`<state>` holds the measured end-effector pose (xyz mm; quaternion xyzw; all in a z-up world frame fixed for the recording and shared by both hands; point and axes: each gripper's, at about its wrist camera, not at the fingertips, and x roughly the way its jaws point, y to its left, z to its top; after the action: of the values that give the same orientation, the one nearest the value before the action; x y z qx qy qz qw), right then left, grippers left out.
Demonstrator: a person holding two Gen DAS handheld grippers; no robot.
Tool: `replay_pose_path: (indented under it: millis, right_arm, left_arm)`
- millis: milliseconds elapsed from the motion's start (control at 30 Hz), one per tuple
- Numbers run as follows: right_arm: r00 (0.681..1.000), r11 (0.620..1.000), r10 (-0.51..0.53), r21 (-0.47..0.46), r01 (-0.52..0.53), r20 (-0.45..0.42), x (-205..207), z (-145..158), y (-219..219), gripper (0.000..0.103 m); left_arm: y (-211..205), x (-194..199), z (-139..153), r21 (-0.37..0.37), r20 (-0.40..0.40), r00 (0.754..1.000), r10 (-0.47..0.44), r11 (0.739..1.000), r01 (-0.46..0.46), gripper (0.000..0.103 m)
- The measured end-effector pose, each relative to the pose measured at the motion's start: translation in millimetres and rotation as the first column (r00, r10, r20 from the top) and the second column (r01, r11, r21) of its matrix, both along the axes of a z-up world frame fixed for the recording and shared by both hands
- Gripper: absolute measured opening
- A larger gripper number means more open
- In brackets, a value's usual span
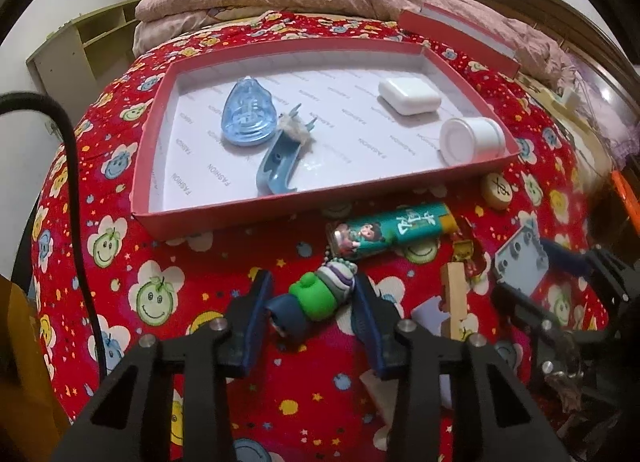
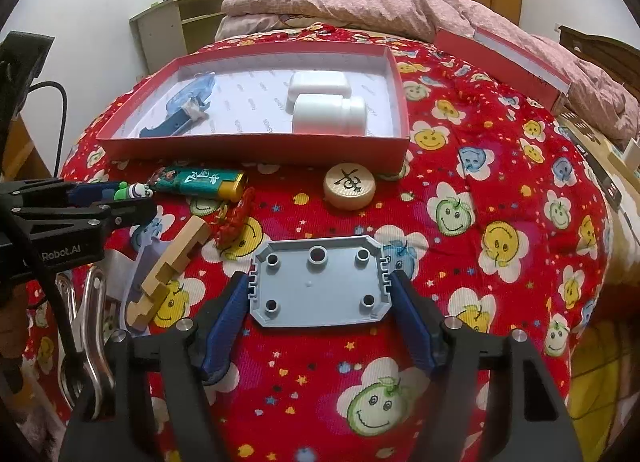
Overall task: Organize rigid objects
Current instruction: 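Close left tool on green figurine while right tool lifts the grey plate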
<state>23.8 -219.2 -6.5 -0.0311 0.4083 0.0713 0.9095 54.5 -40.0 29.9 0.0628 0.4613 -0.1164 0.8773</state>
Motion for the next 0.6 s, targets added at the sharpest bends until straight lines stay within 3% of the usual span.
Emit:
replay_pose_path:
  millis: [233, 433, 600]
  right_arm:
    - [1.000, 0.999, 0.001, 0.040, -0.001, -0.005, 1.0, 1.9, -6.4, 0.071]
    - [1.000, 0.997, -0.024, 0.075, 0.025, -0.014, 1.2, 8.0, -12.7, 0.071]
    - [1.000, 0.997, -0.023, 0.080, 0.022, 0.009, -1.5, 16.7, -15.9, 0.071]
  left_arm:
    - [4.4, -2.5, 2.0, -0.023, -0.017, 1.000, 0.015, 1.000, -0.015, 0.042]
    - [12.2, -8.7, 11.3, -0.084, -0.040, 0.998, 0.049, 0.995, -0.052, 0.042]
    - [12.0, -12.7, 22.6, -0.074, 0.005, 0.999, 0.033, 0.997, -0.033, 0.042]
